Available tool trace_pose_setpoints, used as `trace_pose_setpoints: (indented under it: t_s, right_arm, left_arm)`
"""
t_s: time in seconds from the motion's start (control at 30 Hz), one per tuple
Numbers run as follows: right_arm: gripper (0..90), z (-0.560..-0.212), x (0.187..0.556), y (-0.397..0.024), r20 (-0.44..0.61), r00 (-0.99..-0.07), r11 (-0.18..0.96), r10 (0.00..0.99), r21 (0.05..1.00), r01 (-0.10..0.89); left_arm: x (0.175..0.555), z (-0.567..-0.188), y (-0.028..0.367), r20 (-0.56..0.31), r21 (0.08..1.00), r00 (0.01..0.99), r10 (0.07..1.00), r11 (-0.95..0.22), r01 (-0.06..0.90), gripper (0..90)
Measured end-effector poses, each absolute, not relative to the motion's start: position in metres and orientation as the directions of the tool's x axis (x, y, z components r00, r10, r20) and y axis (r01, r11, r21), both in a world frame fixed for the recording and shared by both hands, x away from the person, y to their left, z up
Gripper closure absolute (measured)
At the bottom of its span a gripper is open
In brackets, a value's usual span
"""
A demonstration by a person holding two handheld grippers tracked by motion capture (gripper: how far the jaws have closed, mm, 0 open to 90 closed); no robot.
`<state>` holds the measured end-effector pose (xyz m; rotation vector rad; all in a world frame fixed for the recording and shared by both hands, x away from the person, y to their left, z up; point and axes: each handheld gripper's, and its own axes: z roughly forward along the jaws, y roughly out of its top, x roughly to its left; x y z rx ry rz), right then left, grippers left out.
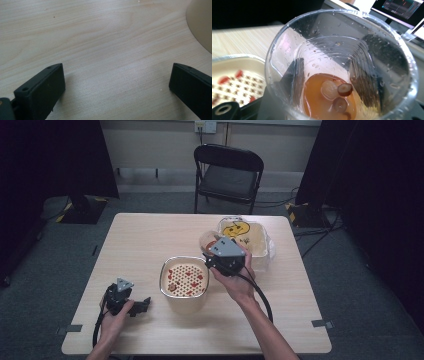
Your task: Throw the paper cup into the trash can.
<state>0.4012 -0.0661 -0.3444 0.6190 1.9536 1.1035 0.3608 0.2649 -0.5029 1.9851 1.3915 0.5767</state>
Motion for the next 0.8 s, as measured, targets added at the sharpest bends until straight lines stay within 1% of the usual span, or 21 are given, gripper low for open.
trace_pose_setpoints:
  t_s: [0.03, 0.07, 0.2, 0.23, 0.27, 0.3, 0.33, 0.37, 0.4, 0.43, 0.47, 0.57, 0.67, 0.7, 0.73, 0.8]
  right_arm:
    - [45.8, -0.345, 0.401, -0.064, -0.422, -0.564, 0.526, 0.71, 0.85, 0.026]
    - [45.8, -0.345, 0.401, -0.064, -0.422, -0.564, 0.526, 0.71, 0.85, 0.026]
    - [46.3, -0.347, 0.399, -0.049, -0.568, -0.524, 0.653, 0.635, 0.757, -0.028]
    - [46.3, -0.347, 0.399, -0.049, -0.568, -0.524, 0.653, 0.635, 0.757, -0.028]
    - [46.5, -0.348, 0.398, -0.043, -0.615, -0.509, 0.694, 0.602, 0.719, -0.048]
    - [46.5, -0.348, 0.398, -0.043, -0.615, -0.509, 0.694, 0.602, 0.719, -0.048]
    - [46.7, -0.35, 0.396, -0.037, -0.667, -0.493, 0.737, 0.559, 0.672, -0.073]
    - [46.7, -0.351, 0.395, -0.034, -0.692, -0.477, 0.756, 0.542, 0.649, -0.083]
    - [46.7, -0.352, 0.394, -0.032, -0.714, -0.47, 0.774, 0.519, 0.626, -0.094]
    - [46.7, -0.352, 0.394, -0.032, -0.714, -0.47, 0.774, 0.519, 0.626, -0.094]
    - [46.8, -0.355, 0.391, -0.026, -0.757, -0.448, 0.811, 0.475, 0.574, -0.11]
    - [46.9, -0.36, 0.39, -0.018, -0.801, -0.424, 0.852, 0.423, 0.511, -0.116]
    - [47.2, -0.364, 0.389, -0.011, -0.858, -0.386, 0.899, 0.337, 0.416, -0.139]
    - [47.2, -0.364, 0.389, -0.011, -0.858, -0.386, 0.899, 0.337, 0.416, -0.139]
    - [47.4, -0.366, 0.387, -0.008, -0.894, -0.35, 0.923, 0.281, 0.351, -0.155]
    - [47.5, -0.367, 0.386, -0.005, -0.91, -0.338, 0.935, 0.239, 0.309, -0.171]
  left_arm:
    - [0.361, -0.503, 0.265, -0.007, 0.714, 0.344, 0.939, -0.236, 0.659, 0.0]
    - [0.361, -0.503, 0.265, -0.007, 0.714, 0.344, 0.939, -0.236, 0.659, 0.0]
    - [0.361, -0.503, 0.265, -0.007, 0.714, 0.344, 0.939, -0.236, 0.659, 0.0]
    - [0.361, -0.503, 0.265, -0.007, 0.714, 0.344, 0.939, -0.236, 0.659, 0.0]
    - [0.361, -0.503, 0.265, -0.007, 0.714, 0.344, 0.939, -0.236, 0.659, 0.0]
    - [0.361, -0.503, 0.265, -0.007, 0.714, 0.344, 0.939, -0.236, 0.659, 0.0]
    - [0.361, -0.503, 0.265, -0.007, 0.714, 0.344, 0.939, -0.236, 0.659, 0.0]
    - [0.361, -0.503, 0.265, -0.006, 0.714, 0.344, 0.939, -0.237, 0.659, 0.0]
    - [0.361, -0.503, 0.265, -0.007, 0.714, 0.344, 0.939, -0.236, 0.659, 0.0]
    - [0.361, -0.503, 0.265, -0.007, 0.714, 0.344, 0.939, -0.236, 0.659, 0.0]
    - [0.361, -0.503, 0.265, -0.005, 0.714, 0.342, 0.94, -0.236, 0.659, 0.0]
    - [0.361, -0.503, 0.265, -0.005, 0.716, 0.339, 0.941, -0.233, 0.658, 0.0]
    - [0.361, -0.503, 0.265, -0.005, 0.716, 0.339, 0.941, -0.233, 0.658, 0.0]
    - [0.361, -0.503, 0.265, -0.007, 0.717, 0.338, 0.941, -0.232, 0.658, 0.0]
    - [0.361, -0.503, 0.265, -0.006, 0.716, 0.339, 0.941, -0.233, 0.658, 0.0]
    - [0.361, -0.503, 0.265, -0.006, 0.716, 0.339, 0.941, -0.233, 0.658, 0.0]
